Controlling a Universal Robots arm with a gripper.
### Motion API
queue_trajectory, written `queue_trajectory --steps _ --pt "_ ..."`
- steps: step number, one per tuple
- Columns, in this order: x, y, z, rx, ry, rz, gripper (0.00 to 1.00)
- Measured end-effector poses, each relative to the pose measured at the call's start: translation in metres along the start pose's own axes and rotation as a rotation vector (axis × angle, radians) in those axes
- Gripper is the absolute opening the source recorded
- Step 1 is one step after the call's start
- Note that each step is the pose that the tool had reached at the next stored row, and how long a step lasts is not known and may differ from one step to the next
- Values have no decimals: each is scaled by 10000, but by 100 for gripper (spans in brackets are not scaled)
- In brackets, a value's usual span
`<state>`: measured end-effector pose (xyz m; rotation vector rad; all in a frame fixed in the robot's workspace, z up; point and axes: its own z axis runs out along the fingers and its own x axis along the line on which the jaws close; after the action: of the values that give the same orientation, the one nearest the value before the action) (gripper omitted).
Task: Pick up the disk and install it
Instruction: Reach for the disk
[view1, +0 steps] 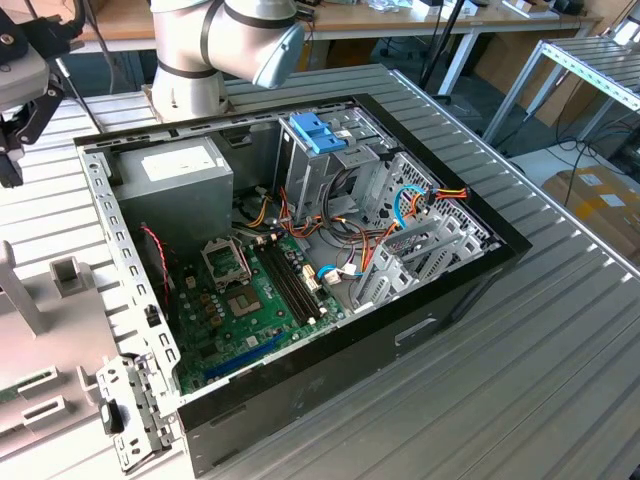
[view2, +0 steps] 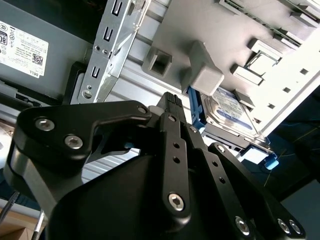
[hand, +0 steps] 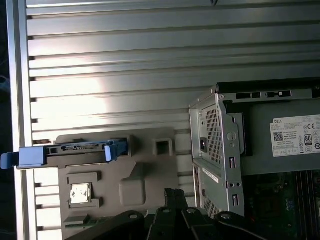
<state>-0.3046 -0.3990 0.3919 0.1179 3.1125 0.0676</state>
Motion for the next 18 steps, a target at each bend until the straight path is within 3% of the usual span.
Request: queue_trajectory --steps 11,18 --pt "128 -10 1 0 0 1 11" --pt "164 -12 2 0 0 0 11"
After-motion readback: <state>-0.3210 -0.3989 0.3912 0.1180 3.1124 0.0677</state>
